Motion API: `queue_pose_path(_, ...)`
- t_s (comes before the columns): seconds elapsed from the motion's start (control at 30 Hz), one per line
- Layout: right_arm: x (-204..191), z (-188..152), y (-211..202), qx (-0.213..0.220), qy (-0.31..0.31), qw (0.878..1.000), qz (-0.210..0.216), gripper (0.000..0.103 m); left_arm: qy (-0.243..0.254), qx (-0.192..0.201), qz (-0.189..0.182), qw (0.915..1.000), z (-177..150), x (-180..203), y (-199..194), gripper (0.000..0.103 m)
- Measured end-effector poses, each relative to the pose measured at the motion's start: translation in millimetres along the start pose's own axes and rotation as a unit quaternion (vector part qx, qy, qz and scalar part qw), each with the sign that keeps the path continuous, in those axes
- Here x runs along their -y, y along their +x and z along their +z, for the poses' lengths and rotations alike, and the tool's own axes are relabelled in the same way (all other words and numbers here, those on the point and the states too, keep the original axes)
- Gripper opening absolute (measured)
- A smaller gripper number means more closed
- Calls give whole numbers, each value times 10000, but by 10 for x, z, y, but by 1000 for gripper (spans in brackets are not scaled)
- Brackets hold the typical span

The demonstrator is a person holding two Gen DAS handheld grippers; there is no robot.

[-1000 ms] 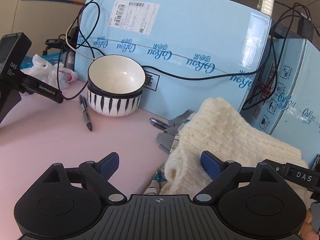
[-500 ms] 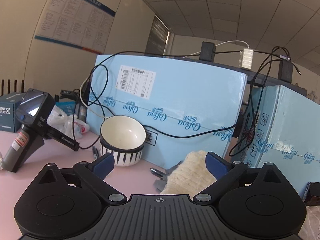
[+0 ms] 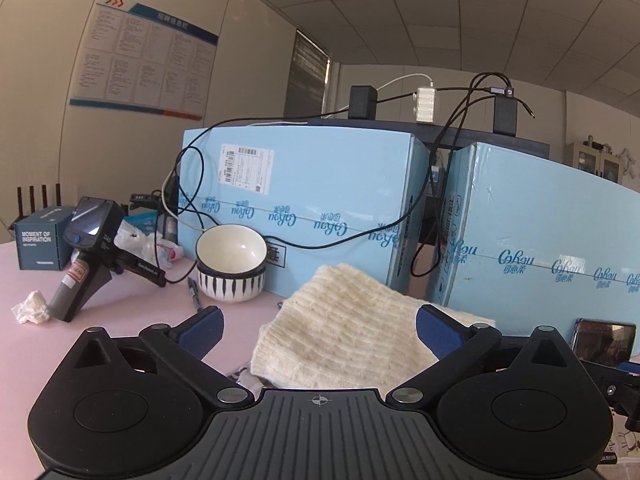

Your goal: Fold clothes

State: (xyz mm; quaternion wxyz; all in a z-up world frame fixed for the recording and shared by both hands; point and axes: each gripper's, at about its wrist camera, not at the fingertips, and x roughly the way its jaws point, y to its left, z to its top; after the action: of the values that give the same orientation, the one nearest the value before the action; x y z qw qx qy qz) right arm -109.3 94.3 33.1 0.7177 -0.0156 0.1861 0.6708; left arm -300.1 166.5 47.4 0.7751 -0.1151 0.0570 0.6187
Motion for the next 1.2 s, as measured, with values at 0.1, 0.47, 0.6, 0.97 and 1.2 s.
queue_pose_path(0.1,74,-56,-38,117,69,9999,-74,103,30,37,231,9997,-82,68,-101,103)
queue_pose_path(0.47,204,-327,-98,813,-188,9945,-629,103,37,268,818,9963,-458,251,-357,103)
queue_pose_path(0.6,225,-379,-72,919,-273,9922,-794,103,156,607,950,9935,-516,284,-449,103)
queue_pose_path(0.97,19,-452,-158,1361,-882,9833,-832,103,552,1133,1120,9857,-571,441,-542,103)
queue_pose_path(1.2,-8,-456,-171,1418,-968,9818,-808,103,424,1100,1156,9863,-569,405,-534,103)
